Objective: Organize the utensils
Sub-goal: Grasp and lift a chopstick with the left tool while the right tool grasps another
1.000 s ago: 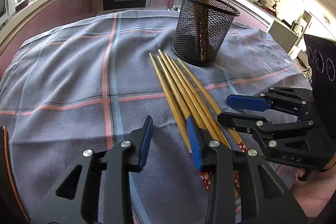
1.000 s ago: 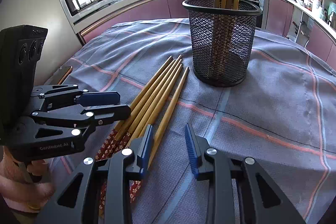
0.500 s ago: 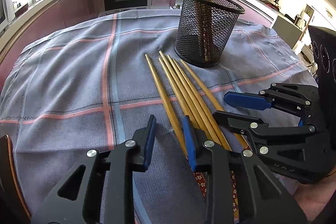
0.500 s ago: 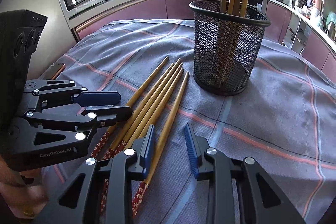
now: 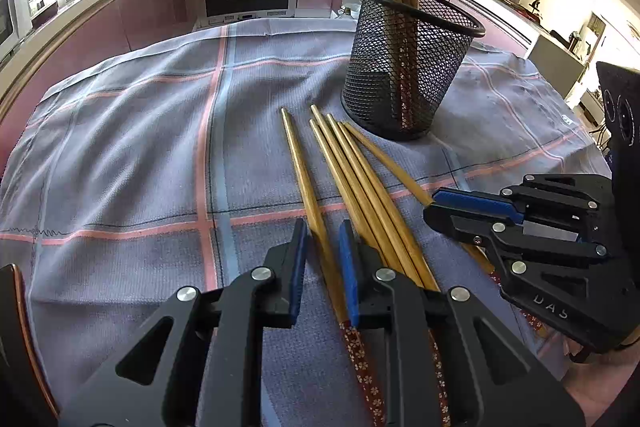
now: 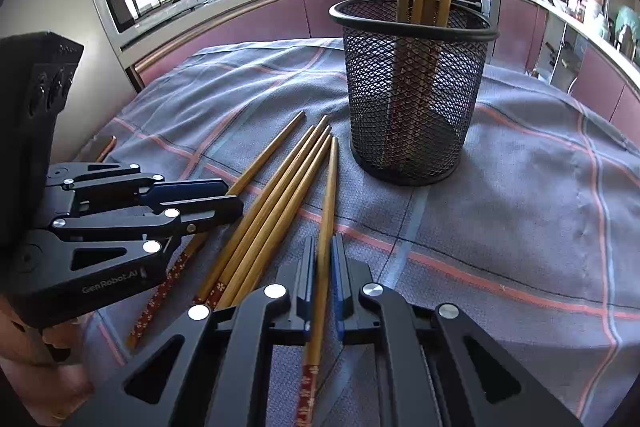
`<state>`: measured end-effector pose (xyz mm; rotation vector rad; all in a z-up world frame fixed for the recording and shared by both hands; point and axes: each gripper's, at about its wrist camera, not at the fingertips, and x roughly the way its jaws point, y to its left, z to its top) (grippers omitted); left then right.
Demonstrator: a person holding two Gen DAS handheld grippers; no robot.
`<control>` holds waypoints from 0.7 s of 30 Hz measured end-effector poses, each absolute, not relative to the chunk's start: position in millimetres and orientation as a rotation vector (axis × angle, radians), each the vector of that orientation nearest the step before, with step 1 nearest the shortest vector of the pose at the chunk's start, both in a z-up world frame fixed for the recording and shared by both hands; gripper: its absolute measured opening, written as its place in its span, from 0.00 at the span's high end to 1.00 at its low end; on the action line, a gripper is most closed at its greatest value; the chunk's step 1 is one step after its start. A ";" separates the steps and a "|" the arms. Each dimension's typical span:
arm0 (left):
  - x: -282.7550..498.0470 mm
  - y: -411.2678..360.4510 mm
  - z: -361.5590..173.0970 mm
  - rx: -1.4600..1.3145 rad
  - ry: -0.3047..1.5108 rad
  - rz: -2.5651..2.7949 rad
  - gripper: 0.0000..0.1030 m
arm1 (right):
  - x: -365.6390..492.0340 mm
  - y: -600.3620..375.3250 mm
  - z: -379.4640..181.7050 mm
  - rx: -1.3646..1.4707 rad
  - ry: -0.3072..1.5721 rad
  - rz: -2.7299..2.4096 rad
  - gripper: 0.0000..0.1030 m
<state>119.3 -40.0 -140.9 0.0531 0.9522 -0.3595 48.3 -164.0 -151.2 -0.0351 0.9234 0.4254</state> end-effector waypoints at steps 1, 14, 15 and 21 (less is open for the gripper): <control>120.1 -40.5 -141.0 0.054 0.952 -0.348 0.88 | 48.1 -164.9 -151.2 -0.030 0.923 0.427 0.94; 112.7 -25.6 -129.2 -0.027 0.926 -0.342 0.92 | 34.9 -186.2 -133.7 0.048 0.880 0.494 0.95; 110.9 -23.2 -126.8 -0.038 0.923 -0.347 0.92 | 33.3 -188.7 -131.4 0.059 0.874 0.503 0.95; 99.4 -7.6 -101.6 -0.093 0.864 -0.383 0.92 | 24.3 -197.8 -110.9 0.113 0.808 0.558 0.95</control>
